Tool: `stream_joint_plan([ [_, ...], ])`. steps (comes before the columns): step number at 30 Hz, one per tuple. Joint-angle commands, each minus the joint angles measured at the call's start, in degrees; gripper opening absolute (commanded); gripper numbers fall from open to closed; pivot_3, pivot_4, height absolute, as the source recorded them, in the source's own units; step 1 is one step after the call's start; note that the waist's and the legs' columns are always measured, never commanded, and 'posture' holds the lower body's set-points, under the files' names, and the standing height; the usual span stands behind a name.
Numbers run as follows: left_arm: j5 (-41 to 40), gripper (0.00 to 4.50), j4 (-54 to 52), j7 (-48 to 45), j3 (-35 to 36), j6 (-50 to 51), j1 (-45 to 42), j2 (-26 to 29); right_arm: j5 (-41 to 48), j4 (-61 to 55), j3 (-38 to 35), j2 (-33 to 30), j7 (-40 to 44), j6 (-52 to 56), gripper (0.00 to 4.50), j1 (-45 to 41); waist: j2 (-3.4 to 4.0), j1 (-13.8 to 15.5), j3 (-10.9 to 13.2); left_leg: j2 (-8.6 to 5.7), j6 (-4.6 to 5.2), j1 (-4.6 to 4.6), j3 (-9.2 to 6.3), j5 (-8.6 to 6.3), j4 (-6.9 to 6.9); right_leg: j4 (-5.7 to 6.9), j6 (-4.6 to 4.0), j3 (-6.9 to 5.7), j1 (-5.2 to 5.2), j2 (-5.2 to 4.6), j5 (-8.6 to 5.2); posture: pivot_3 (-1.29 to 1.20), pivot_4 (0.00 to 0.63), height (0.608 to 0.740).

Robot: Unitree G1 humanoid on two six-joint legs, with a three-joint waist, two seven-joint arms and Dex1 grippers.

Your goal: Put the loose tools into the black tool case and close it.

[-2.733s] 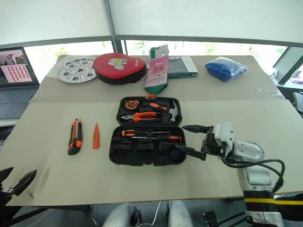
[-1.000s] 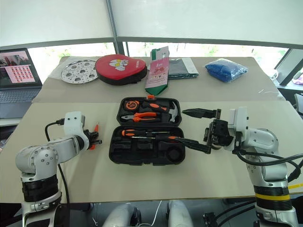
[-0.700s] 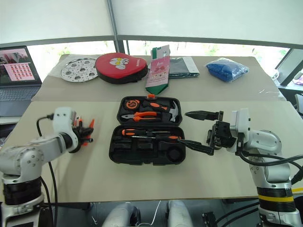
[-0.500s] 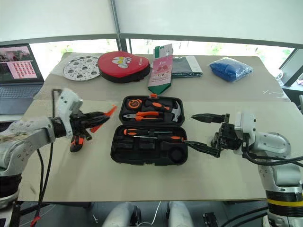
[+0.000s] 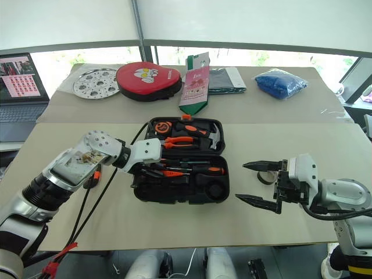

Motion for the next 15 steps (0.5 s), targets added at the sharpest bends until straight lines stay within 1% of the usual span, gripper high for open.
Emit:
stream_joint_plan([
  [1, 2.71, 0.43, 0.29, 0.10, -0.03, -0.53, -1.61, -1.61, 1.20, -3.47, -1.53, -0.62, -1.49, 1.26, 4.50, -1.13, 0.00, 0.05, 0.00, 0.00, 0.02, -0.04, -0.01, -0.01, 0.07, 0.01, 0.04, 0.00, 0.00, -0.01, 0.00, 0.00, 0.150, 0.740],
  [4, 3.97, 0.43, 0.67, -1.61, -0.62, -0.87, -1.72, -2.08, 1.97, -4.86, -0.78, -0.80, -2.48, 3.14, 4.50, -2.76, 0.00, 0.05, 0.00, 0.00, 0.03, -0.18, -0.03, -0.03, 0.38, 0.02, 0.14, -0.03, 0.00, -0.02, 0.01, 0.00, 0.150, 0.740],
  [8, 7.79, 0.43, 1.43, -3.48, -2.80, -1.22, -2.17, -0.78, 1.94, -5.59, 0.58, -1.17, -2.88, 5.43, 4.50, -4.96, 0.00, 0.03, 0.00, -0.04, 0.09, -0.21, -0.02, -0.06, 0.50, 0.00, 0.24, 0.03, 0.01, -0.07, 0.06, 0.00, 0.150, 0.740],
  [10, 8.84, 0.43, 2.41, -3.11, -2.86, -0.97, -2.30, -1.43, 1.77, -5.90, 1.55, -1.04, -3.07, 6.51, 4.50, -6.26, 0.00, -0.07, 0.00, -0.03, 0.09, -0.19, -0.02, -0.06, 0.49, 0.01, 0.24, 0.03, 0.02, -0.05, 0.06, 0.00, 0.150, 0.740],
  [15, 8.31, 0.43, 2.24, -3.46, -2.64, 3.31, -2.19, -4.08, 1.57, -6.09, 2.92, -0.45, -3.69, 7.73, 4.50, -8.34, 0.00, 0.05, 0.00, -0.03, 0.09, -0.17, -0.03, -0.06, 0.52, 0.08, 0.24, 0.02, 0.03, -0.04, 0.06, 0.00, 0.150, 0.740],
])
